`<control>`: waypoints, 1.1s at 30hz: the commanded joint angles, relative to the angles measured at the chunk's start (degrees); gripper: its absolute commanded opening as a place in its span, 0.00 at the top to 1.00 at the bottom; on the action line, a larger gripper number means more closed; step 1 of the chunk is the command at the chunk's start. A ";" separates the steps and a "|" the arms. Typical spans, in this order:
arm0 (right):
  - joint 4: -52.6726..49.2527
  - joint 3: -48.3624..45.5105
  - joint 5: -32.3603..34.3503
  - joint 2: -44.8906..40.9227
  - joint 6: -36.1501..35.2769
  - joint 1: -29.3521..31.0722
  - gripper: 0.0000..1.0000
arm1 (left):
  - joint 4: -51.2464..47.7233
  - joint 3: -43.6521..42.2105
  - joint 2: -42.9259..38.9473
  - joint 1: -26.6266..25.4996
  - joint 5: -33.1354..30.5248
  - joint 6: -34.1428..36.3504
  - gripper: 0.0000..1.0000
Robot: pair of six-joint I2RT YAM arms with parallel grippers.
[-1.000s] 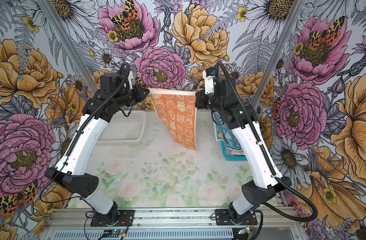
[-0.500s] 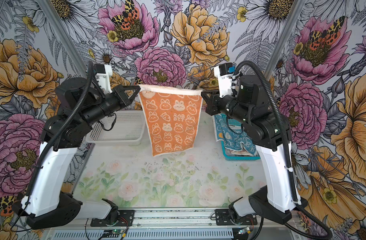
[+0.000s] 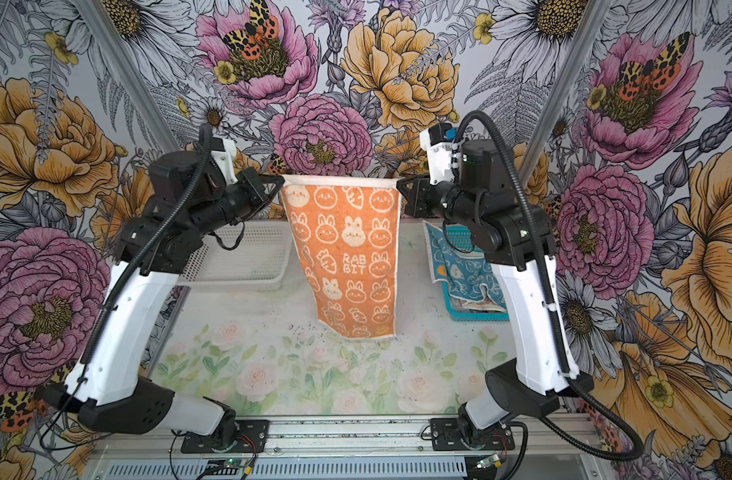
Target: Fold and stack the towels
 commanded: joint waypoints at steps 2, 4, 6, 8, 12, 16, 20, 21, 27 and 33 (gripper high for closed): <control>-1.32 3.90 0.16 13.36 1.64 -5.35 1.00 | -0.96 2.52 12.91 4.09 1.16 2.35 1.00; -1.34 8.18 -0.35 20.70 1.92 -7.11 1.00 | -0.90 6.24 20.90 4.72 1.74 3.60 1.00; -1.33 13.59 -2.93 27.96 2.73 -8.68 1.00 | -0.95 10.78 27.84 5.52 3.54 3.62 1.00; -1.40 20.10 -5.40 35.59 3.40 -9.85 1.00 | -0.95 15.91 34.49 6.27 5.08 3.42 1.00; -1.32 24.43 -5.39 43.51 3.35 -10.67 1.00 | -1.03 24.16 44.48 7.21 7.44 3.50 1.00; -1.32 18.36 -7.14 44.01 1.45 -10.31 1.00 | -0.96 22.84 46.78 7.13 7.25 4.98 1.00; -0.72 7.69 -6.13 40.52 -0.41 -9.57 1.00 | -0.90 13.68 42.59 6.39 4.99 6.67 1.00; 0.02 4.12 -5.80 39.14 -0.81 -9.13 1.00 | -0.96 10.95 40.86 6.10 3.97 7.26 1.00; 12.26 -23.93 -5.71 28.23 1.54 -8.02 1.00 | 0.74 -6.63 33.53 3.83 0.55 8.75 1.00; 19.48 -42.63 -5.61 20.51 2.64 -7.04 1.00 | 6.30 -24.56 25.64 1.98 0.46 7.66 1.00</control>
